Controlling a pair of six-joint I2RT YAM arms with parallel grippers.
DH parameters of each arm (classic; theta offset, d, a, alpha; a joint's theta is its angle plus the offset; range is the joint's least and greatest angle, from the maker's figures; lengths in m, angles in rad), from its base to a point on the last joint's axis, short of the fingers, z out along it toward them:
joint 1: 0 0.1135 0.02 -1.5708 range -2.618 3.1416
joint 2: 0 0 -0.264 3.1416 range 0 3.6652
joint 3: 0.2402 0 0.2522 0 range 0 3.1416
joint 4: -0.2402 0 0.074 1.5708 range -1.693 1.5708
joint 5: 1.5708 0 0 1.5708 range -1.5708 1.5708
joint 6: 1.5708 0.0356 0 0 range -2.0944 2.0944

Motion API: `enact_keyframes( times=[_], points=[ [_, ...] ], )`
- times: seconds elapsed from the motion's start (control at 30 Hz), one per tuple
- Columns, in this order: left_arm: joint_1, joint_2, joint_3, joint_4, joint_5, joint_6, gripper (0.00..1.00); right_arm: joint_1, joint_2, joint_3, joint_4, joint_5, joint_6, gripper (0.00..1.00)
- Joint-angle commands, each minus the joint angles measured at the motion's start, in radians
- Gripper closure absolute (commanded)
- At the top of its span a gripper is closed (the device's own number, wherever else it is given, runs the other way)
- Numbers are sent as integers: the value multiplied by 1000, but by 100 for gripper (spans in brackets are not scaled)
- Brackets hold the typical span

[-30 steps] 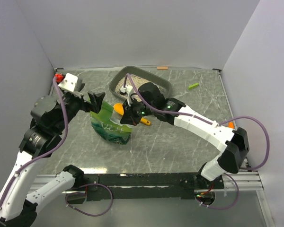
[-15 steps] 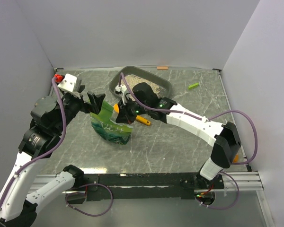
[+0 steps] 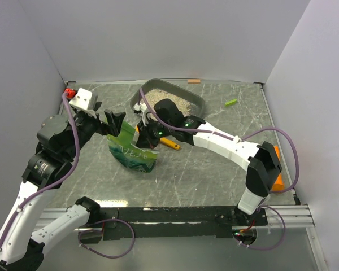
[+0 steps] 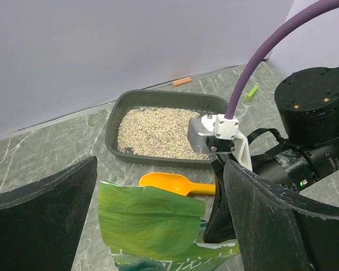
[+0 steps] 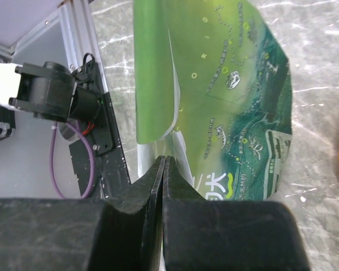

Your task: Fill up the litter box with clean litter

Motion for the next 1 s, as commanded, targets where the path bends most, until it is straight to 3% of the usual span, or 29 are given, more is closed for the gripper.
enact_keyframes(
  times=[0.0,0.33,0.63,0.7,0.77,0.87,0.97],
  points=[
    [-3,-5,-13,21,7,1,3,16,17,44,4,-53,-28,100],
    [-3,-22,-31,27,9,-9,3,55,44,79,-79,-86,-61,100],
    [-3,-25,-32,27,10,-12,3,108,110,191,-263,19,-95,96],
    [-3,-27,-32,28,9,-12,3,114,107,197,-278,64,-92,91],
    [-3,-25,-34,28,10,-14,3,121,102,203,-285,104,-87,69],
    [-3,-27,-36,27,12,-15,3,134,91,205,-291,193,-84,50],
    [-3,-33,-43,31,9,-16,3,141,73,199,-285,257,-81,43]
  ],
)
